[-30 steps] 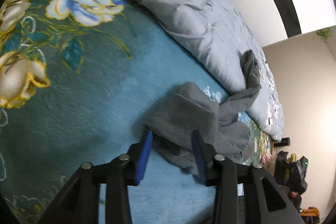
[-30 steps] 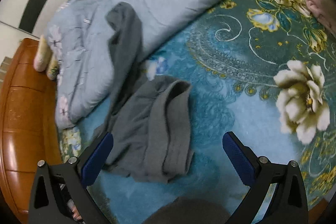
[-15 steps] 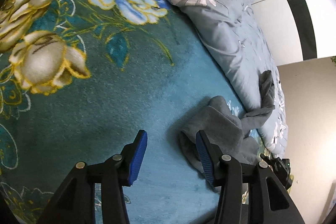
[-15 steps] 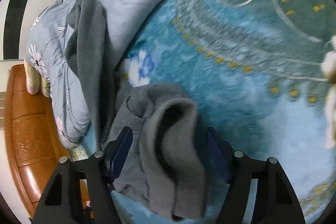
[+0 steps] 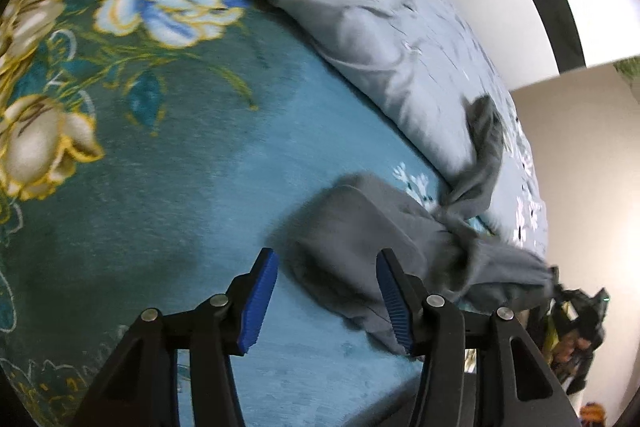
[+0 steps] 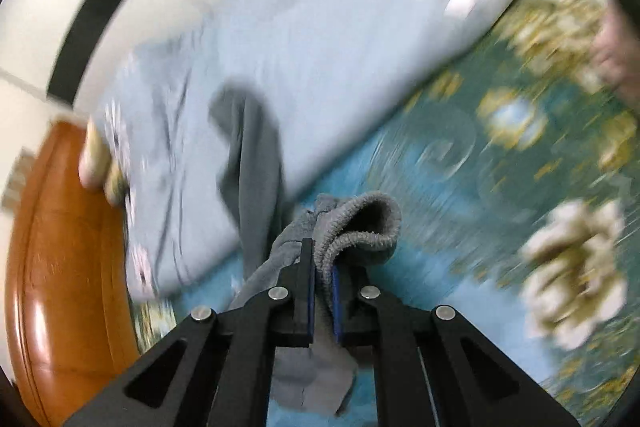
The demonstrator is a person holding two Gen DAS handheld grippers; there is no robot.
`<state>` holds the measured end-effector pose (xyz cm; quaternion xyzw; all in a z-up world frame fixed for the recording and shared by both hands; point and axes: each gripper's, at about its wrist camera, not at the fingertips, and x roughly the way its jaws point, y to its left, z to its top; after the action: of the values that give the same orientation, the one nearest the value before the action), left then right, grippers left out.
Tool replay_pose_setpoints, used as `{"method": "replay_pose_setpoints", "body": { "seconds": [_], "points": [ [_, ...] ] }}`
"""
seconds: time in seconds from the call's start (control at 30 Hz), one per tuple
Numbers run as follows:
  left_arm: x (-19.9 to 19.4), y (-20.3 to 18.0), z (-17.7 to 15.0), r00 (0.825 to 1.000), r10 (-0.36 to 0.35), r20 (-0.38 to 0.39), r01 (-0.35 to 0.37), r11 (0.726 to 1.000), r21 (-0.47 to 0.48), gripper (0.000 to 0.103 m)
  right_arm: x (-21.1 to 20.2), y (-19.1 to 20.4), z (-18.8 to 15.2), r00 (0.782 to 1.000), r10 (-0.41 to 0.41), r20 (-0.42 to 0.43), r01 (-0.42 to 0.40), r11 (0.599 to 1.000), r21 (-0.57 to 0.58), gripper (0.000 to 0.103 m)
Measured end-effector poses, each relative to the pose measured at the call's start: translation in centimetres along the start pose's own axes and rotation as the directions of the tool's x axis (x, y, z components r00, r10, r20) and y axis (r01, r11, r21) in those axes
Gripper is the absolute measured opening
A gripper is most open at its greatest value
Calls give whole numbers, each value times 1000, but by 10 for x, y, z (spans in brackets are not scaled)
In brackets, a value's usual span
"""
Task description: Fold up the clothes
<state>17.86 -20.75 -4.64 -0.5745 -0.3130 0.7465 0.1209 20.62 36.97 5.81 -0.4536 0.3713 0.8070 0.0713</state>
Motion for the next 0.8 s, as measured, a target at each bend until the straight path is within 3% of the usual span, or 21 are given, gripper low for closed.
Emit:
{"method": "replay_pose_setpoints", "body": {
  "seconds": [0.1, 0.17, 0.33, 0.43, 0.47, 0.57, 0.63, 0.7, 0.77, 0.8],
  "points": [
    [11, -13, -5, 1000, 2, -31, -1, 999, 34, 57, -45, -31, 27, 988, -87, 127, 83, 996, 37, 7],
    [19, -19, -8, 999, 5, -54, -2, 999, 49, 57, -66, -64, 40, 969, -177, 174, 161, 981, 105, 7],
    [45, -28, -23, 990, -4, -141, 10, 999, 46, 57, -69, -134, 24, 956, -272, 113, 241, 942, 232, 7],
    [65, -22, -32, 976, -21, -218, 15, 999, -28, 57, -66, -169, 2, 956, -281, 83, 243, 920, 308, 7],
    [71, -18, -34, 971, -59, -234, 39, 995, -90, 57, -68, -179, -5, 961, -265, 81, 225, 917, 329, 7],
    [86, -7, -38, 948, -185, -260, 108, 952, -285, 57, -66, -195, -24, 968, -243, 64, 204, 910, 360, 7],
    [93, -3, -41, 943, -210, -258, 106, 925, -364, 55, -66, -197, -31, 971, -230, 61, 194, 914, 356, 7],
    [95, -5, -43, 951, -194, -239, 87, 914, -396, 47, -69, -196, -35, 974, -217, 63, 182, 918, 352, 7],
    [98, -13, -43, 961, -157, -227, 60, 922, -382, 17, -72, -195, -38, 976, -206, 65, 172, 922, 347, 7],
    [98, -17, -43, 964, -142, -223, 50, 926, -374, 12, -73, -193, -39, 977, -202, 66, 168, 924, 344, 7]
  ]
}}
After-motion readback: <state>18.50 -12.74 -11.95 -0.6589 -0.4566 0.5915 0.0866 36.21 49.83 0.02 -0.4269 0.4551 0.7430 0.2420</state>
